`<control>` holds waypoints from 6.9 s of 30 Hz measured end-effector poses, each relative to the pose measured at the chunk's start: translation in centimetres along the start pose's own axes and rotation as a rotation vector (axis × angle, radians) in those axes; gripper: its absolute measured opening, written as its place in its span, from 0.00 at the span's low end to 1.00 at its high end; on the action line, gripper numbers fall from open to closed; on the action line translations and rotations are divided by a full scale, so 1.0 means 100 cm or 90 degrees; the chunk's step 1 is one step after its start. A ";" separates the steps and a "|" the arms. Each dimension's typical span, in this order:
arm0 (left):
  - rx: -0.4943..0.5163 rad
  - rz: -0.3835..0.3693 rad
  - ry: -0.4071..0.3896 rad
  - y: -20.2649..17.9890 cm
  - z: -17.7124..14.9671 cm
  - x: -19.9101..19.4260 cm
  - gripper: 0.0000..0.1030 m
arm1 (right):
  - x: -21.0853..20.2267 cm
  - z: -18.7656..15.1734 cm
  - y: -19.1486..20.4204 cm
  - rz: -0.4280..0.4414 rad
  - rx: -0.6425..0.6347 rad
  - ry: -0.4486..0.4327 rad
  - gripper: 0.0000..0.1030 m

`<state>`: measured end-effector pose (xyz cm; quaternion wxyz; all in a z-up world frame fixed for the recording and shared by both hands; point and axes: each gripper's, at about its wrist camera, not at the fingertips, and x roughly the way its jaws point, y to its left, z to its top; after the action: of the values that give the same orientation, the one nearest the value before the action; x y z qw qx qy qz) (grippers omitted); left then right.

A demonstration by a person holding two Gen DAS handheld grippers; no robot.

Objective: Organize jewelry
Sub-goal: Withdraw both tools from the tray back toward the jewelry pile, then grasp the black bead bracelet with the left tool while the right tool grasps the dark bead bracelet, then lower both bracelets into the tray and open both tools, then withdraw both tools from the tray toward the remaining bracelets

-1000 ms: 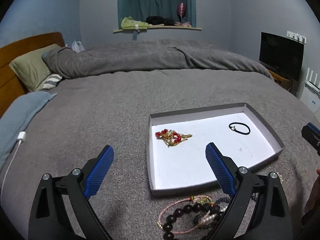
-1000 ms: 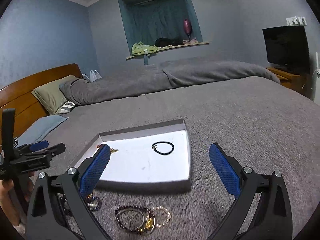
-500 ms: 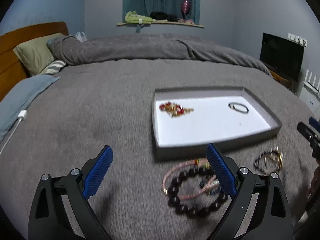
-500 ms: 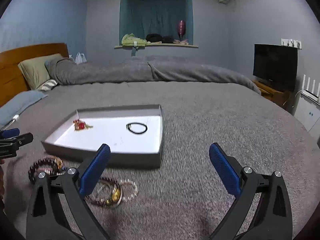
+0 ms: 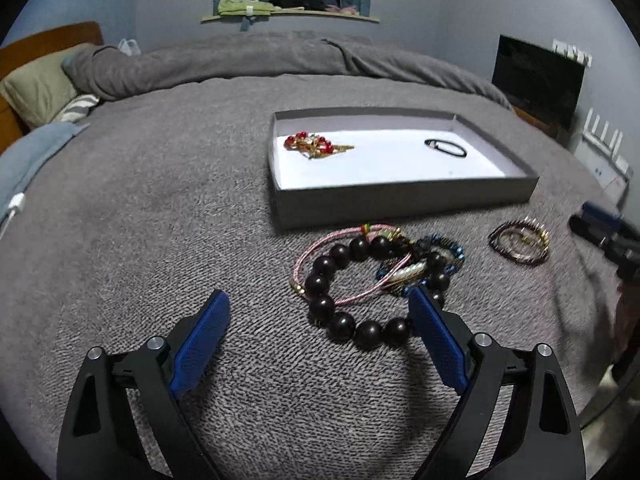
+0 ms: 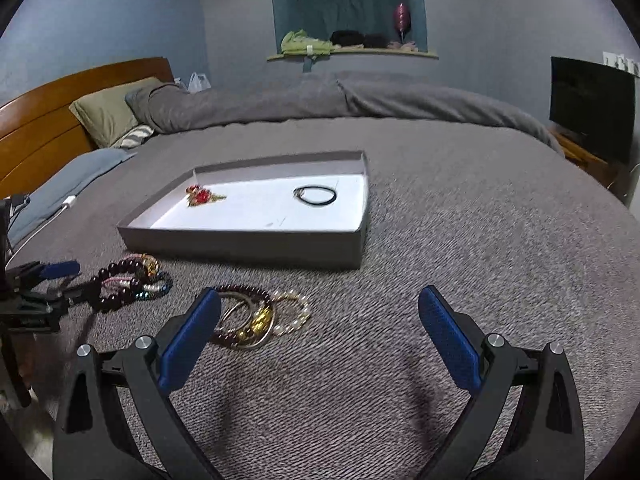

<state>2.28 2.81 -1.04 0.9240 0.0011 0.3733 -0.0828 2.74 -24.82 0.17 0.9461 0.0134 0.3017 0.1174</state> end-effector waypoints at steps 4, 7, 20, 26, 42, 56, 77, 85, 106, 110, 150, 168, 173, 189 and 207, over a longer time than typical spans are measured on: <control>-0.002 -0.013 0.002 -0.003 0.001 0.000 0.74 | 0.005 -0.002 0.009 0.016 -0.010 0.021 0.78; -0.002 -0.015 -0.004 -0.003 0.002 -0.002 0.66 | 0.007 -0.003 0.014 0.007 -0.028 0.031 0.61; -0.016 -0.033 0.010 -0.001 0.004 0.000 0.21 | 0.015 -0.005 0.022 0.039 -0.034 0.055 0.23; -0.015 -0.037 0.010 -0.002 0.003 0.001 0.21 | 0.022 -0.004 0.022 0.046 -0.023 0.070 0.20; -0.006 -0.030 0.033 -0.003 0.001 0.010 0.15 | 0.023 -0.002 0.018 0.052 -0.005 0.067 0.07; 0.055 -0.060 -0.110 -0.025 0.017 -0.040 0.14 | -0.024 0.012 0.036 0.079 -0.051 -0.084 0.07; 0.046 -0.092 -0.211 -0.043 0.113 -0.067 0.14 | -0.039 0.107 0.036 0.057 -0.012 -0.186 0.07; 0.024 -0.106 -0.146 -0.045 0.121 0.001 0.14 | 0.020 0.101 0.009 0.032 0.037 -0.119 0.07; -0.048 -0.063 -0.021 0.009 0.097 0.061 0.14 | 0.083 0.064 -0.001 0.012 0.033 0.030 0.07; -0.024 -0.055 -0.011 -0.002 0.094 0.065 0.15 | 0.084 0.061 0.006 0.008 0.018 0.036 0.07; -0.011 0.008 -0.035 -0.003 0.093 0.062 0.55 | 0.051 0.068 -0.004 -0.012 0.042 -0.082 0.76; -0.020 0.085 -0.126 0.012 0.077 0.022 0.90 | 0.014 0.058 -0.027 -0.068 0.085 -0.149 0.95; -0.017 0.096 -0.118 0.016 0.066 0.016 0.90 | 0.008 0.051 -0.031 -0.078 0.092 -0.141 0.95; 0.019 0.084 -0.056 0.022 0.021 0.005 0.90 | -0.007 0.012 -0.024 -0.049 0.090 -0.065 0.95; -0.010 0.030 -0.013 0.022 0.011 0.015 0.90 | 0.015 -0.015 0.060 -0.018 -0.126 -0.006 0.70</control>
<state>4.45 4.63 -1.38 0.9295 0.0022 0.3642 -0.0579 1.78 -18.67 -1.35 0.9458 -0.0839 0.2840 0.1330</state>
